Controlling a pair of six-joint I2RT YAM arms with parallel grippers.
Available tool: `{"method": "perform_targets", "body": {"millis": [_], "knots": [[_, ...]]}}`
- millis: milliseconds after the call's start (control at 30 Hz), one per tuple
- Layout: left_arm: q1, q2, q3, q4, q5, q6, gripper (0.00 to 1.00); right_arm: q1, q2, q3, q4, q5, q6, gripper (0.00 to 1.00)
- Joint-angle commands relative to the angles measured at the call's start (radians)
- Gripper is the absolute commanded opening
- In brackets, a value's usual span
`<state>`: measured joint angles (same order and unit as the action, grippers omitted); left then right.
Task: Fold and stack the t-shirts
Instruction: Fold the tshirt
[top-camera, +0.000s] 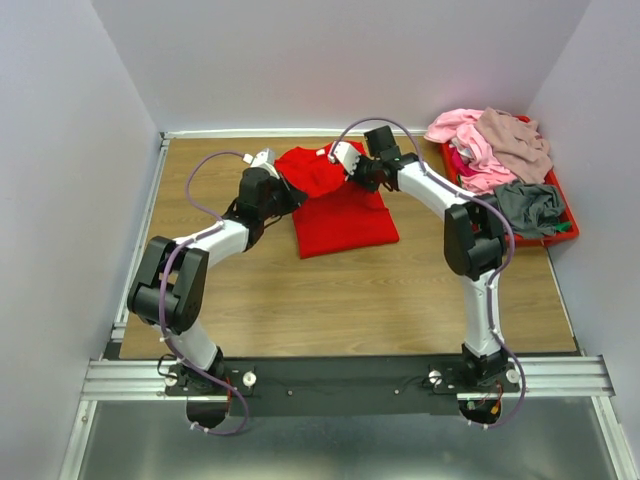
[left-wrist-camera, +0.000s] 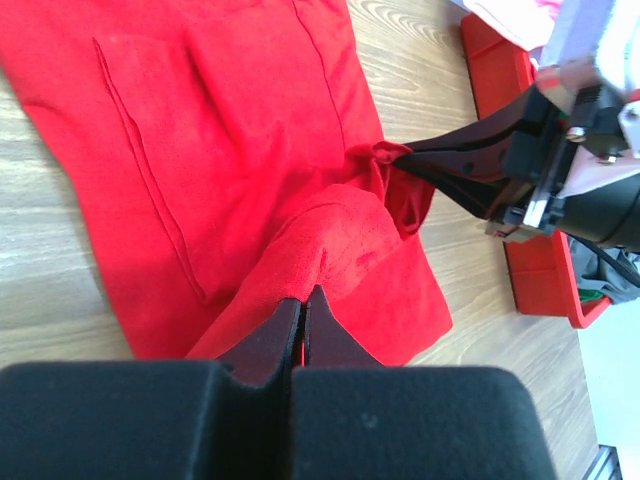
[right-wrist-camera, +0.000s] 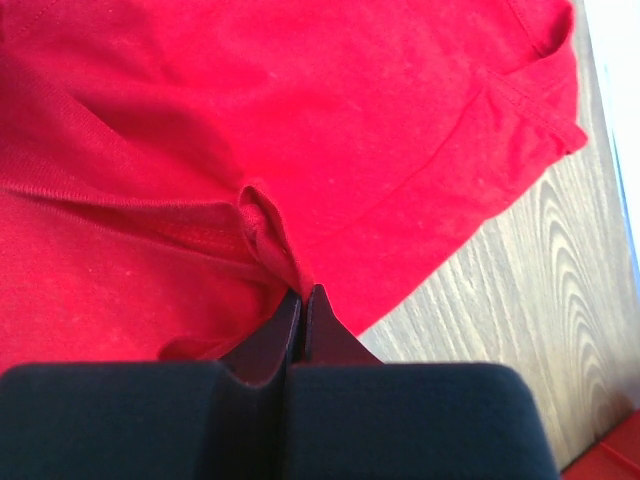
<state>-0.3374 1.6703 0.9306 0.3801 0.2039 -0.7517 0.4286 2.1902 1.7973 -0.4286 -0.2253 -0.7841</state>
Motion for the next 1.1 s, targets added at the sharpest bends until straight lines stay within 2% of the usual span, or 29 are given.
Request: {"method": "perform_targets", "body": {"millis": [0,800,933,1000,1033,1067], "knots": [[0.006,0.011,-0.006,0.022,0.019,0.008,0.00,-0.004,0.032,0.033,0.010,-0.022,0.011,0.00],[0.038,0.140,0.059,0.022,0.014,0.002,0.00,-0.004,0.097,0.094,0.011,0.023,-0.012,0.01],[0.049,0.175,0.080,0.022,0.009,-0.009,0.00,-0.004,0.126,0.129,0.010,0.043,-0.023,0.16],[0.060,0.184,0.086,0.022,-0.001,-0.024,0.19,-0.005,0.158,0.157,0.010,0.063,-0.018,0.27],[0.069,0.190,0.096,0.023,-0.007,-0.028,0.49,-0.005,0.172,0.192,0.013,0.111,-0.001,0.33],[0.077,0.189,0.102,0.022,-0.024,-0.026,0.69,-0.004,0.207,0.224,0.017,0.144,0.020,0.37]]}}
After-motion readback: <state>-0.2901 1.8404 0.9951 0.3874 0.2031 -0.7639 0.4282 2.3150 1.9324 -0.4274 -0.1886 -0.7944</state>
